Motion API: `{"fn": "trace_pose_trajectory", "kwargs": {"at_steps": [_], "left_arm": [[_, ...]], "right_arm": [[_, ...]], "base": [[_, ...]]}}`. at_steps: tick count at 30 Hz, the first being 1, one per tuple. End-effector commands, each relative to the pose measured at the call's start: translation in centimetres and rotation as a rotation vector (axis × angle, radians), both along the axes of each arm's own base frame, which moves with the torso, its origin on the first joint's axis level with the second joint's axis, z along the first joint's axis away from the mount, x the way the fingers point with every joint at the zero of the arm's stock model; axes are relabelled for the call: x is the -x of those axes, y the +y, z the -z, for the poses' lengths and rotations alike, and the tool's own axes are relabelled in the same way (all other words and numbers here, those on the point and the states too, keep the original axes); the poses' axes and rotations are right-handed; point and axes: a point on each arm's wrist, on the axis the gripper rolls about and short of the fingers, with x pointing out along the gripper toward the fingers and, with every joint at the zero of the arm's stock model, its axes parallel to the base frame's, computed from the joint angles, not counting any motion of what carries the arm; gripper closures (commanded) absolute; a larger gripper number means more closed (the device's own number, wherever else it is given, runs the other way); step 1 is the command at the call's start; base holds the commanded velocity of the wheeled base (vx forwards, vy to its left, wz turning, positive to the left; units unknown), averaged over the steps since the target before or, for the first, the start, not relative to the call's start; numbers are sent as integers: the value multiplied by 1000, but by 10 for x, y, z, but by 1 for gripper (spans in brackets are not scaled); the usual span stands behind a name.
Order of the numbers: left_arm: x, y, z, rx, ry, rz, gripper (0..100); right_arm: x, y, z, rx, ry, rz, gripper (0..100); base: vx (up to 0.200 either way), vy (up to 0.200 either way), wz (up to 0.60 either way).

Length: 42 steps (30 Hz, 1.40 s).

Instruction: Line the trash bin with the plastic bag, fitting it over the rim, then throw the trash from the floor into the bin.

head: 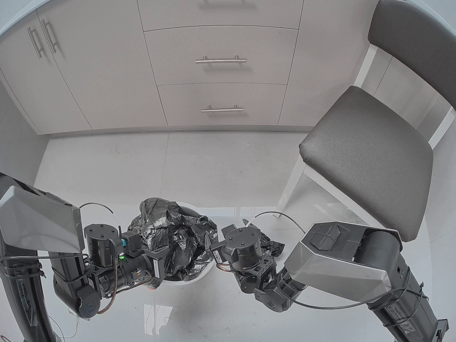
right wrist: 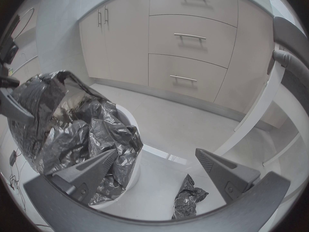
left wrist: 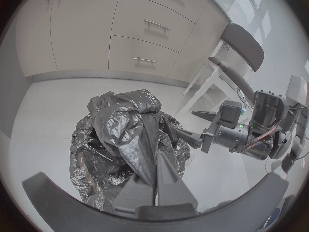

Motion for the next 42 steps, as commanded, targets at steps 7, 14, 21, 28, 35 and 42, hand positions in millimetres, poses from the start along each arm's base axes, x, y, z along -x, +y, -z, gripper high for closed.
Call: {"fn": "trace_pose_trajectory", "kwargs": {"at_steps": [7,14,21,28,35,42], "left_arm": [[0,0,2,-2,6,0,100],[-1,0,2,-1,2,0,100],[-1,0,2,-1,2,0,100],[-1,0,1,0,-1,0,100],[-1,-1,1,-1,2,1,100],[1,-1,6,-7,21,2,100]], "right_arm": [[-2,9,35,38,29,-10,0],[-5,18,38,44,34,-18,0],[-9,23,41,46,37,-19,0],[-6,26,35,39,31,-27,0],[16,21,2,14,1,-19,0],[45,6,-17,-29,-32,-45,0]], "base": [[0,0,0],[0,0,0],[0,0,0],[0,0,0],[0,0,0],[0,0,0]]}}
